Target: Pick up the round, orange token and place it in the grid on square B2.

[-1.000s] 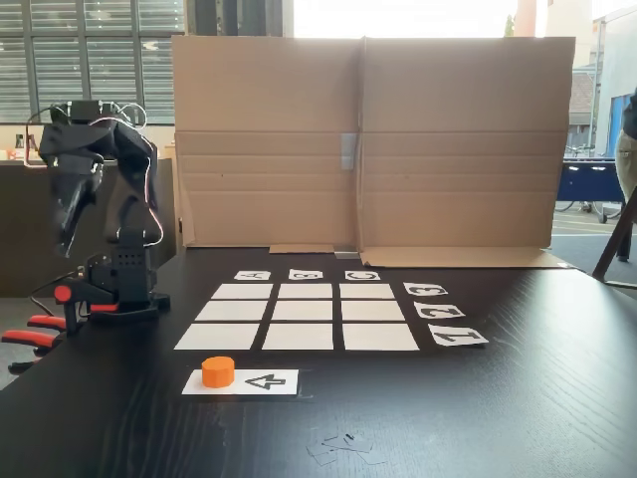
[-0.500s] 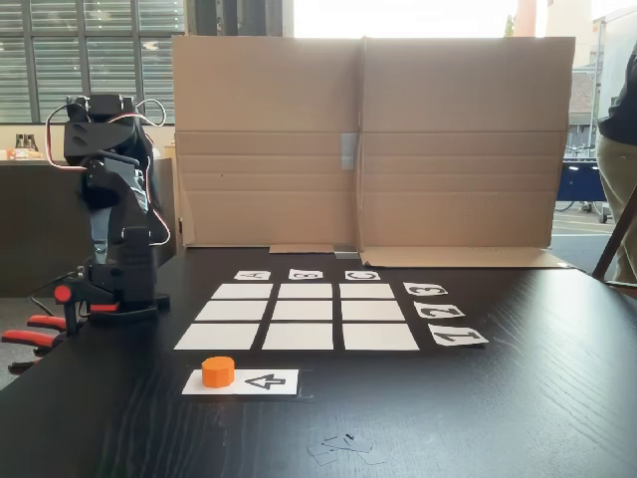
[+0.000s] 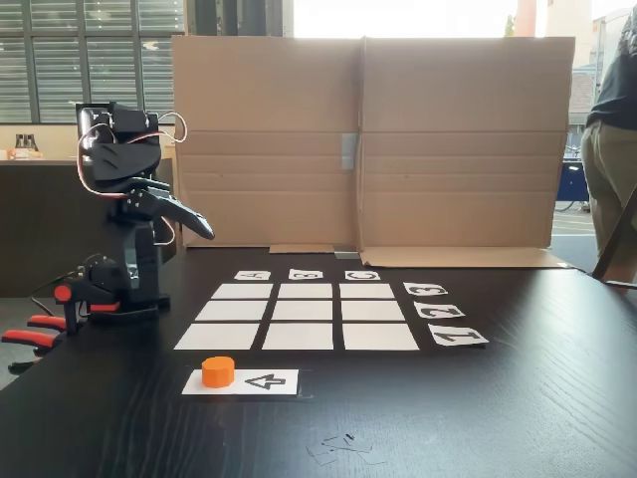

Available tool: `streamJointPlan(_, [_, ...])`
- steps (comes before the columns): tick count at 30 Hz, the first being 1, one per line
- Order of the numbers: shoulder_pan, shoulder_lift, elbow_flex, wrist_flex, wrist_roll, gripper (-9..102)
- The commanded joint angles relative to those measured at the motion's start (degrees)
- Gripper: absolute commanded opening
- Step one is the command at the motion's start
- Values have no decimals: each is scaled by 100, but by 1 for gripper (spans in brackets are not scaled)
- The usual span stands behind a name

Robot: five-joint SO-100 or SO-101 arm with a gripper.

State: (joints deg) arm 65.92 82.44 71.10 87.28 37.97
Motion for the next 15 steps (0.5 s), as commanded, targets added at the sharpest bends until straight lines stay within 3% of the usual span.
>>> streamJointPlan(1, [-123, -79, -272, 35, -62, 71])
streamJointPlan(6, [-352, -308, -308, 53, -79, 81])
streamJointPlan(15, [-729, -817, -510, 105, -70, 82])
